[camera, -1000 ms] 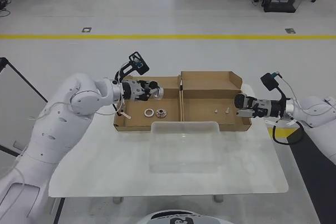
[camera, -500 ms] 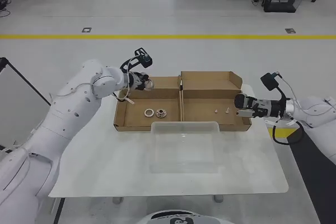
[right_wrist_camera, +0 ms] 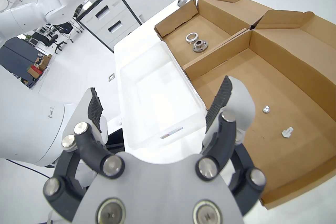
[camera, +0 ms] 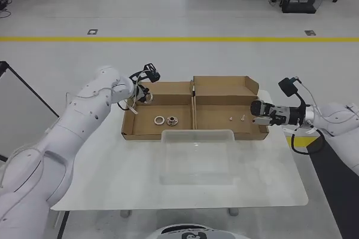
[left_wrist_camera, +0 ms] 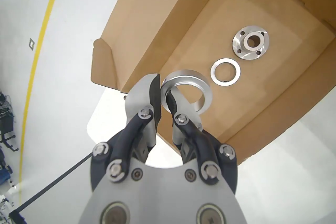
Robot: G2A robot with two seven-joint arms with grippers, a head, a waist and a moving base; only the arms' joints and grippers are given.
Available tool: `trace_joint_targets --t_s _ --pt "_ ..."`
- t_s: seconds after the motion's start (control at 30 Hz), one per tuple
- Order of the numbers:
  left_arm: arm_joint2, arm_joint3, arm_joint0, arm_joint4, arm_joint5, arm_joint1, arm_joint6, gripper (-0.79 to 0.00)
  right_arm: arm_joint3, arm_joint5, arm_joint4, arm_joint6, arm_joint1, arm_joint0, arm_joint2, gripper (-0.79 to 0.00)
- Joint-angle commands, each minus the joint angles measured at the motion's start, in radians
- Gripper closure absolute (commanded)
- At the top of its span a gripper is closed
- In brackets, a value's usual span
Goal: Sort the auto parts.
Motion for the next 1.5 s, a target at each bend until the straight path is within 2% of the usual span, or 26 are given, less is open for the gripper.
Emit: trace_joint_targets --t_s 0.0,0.1,0.3,0.67,1.47 --pt "0.008 0.023 -0.003 -0.005 -0.010 -0.009 -0.015 0.000 0.000 0.000 0.000 0.000 0.000 0.000 0.000 -0.785" --pt "0.043 0.070 0.018 0.038 -0.012 -0.028 0.029 0.000 0.000 0.000 0.000 0.000 0.000 0.000 0.000 -0.785" --pt "0.064 0.152 0.005 0.051 -0.032 -0.060 0.068 0.000 0.000 0.000 0.000 0.000 0.000 0.000 0.000 -0.785" --pt "0.080 0.237 -0.029 0.062 -0.073 -0.105 0.063 0.000 0.000 0.000 0.000 0.000 0.000 0.000 0.000 -0.785" --pt "0.081 0.243 -0.032 0.063 -0.075 -0.108 0.063 0.000 0.000 0.000 0.000 0.000 0.000 0.000 0.000 -0.785"
